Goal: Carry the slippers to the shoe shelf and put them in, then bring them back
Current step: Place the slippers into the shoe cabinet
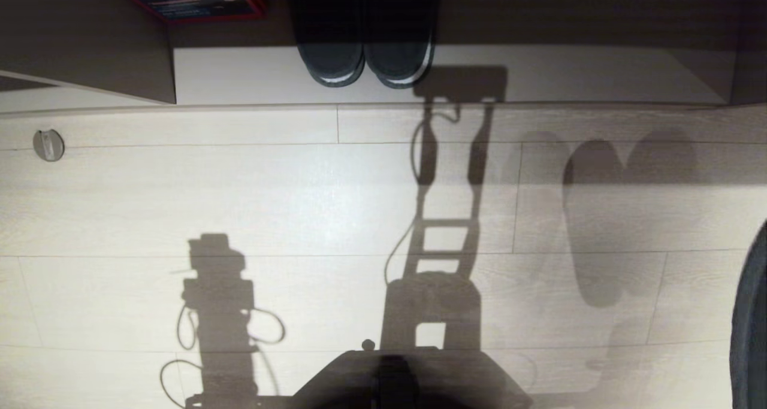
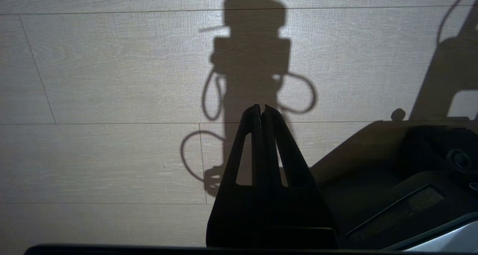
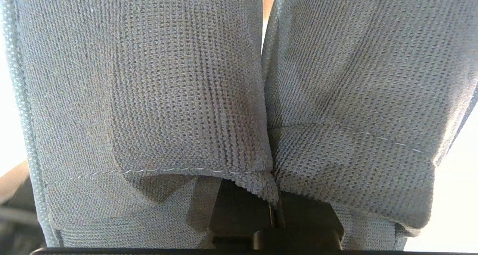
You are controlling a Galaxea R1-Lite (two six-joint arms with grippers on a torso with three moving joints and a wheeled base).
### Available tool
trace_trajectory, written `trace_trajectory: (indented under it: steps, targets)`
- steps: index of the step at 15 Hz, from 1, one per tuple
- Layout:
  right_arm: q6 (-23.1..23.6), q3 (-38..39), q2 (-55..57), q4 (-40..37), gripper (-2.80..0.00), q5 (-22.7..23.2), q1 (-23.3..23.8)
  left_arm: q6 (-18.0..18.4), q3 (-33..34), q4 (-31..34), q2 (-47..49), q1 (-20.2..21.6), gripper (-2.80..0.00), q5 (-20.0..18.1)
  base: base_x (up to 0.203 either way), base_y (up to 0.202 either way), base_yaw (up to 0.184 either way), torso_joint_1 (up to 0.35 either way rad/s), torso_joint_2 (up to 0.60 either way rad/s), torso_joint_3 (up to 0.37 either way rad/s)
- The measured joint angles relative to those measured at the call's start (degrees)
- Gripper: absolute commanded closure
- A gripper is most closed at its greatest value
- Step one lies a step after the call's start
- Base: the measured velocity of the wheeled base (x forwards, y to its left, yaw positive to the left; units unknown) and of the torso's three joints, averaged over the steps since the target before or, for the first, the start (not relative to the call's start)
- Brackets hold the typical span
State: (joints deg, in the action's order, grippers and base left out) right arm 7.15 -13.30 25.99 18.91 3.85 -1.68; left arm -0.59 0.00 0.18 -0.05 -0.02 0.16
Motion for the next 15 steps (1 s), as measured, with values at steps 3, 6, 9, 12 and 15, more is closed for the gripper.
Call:
trace_trajectory:
  steps: [3, 6, 9, 12, 15]
  targets:
    - [1.90, -4.25, 15.75, 11.16, 0.00, 0.13, -0.40, 0.01, 0.00, 0.00, 0.00, 0.00, 0.00, 0.00, 0.000, 0.000, 0.000, 0.000, 0.00, 0.000]
    - [5.12, -10.13, 32.11, 23.73, 0.00, 0.16, -0.62, -0.01, 0.00, 0.00, 0.00, -0.02, 0.00, 0.00, 0.000, 0.000, 0.000, 0.000, 0.00, 0.000]
    - [7.07, -15.17, 42.36, 32.74, 0.00, 0.20, -0.77, 0.00, 0.00, -0.01, 0.00, -0.05, 0.00, -0.01, 0.000, 0.000, 0.000, 0.000, 0.00, 0.000]
    - [7.16, -21.46, 48.98, 39.90, 0.00, 0.06, -0.77, 0.00, 0.00, -0.02, 0.01, -0.05, 0.00, 0.00, 0.000, 0.000, 0.000, 0.000, 0.00, 0.000]
    - [7.18, -27.72, 53.19, 39.67, 0.00, -0.11, -0.77, -0.01, 0.00, 0.00, 0.00, -0.05, 0.00, 0.00, 0.000, 0.000, 0.000, 0.000, 0.00, 0.000]
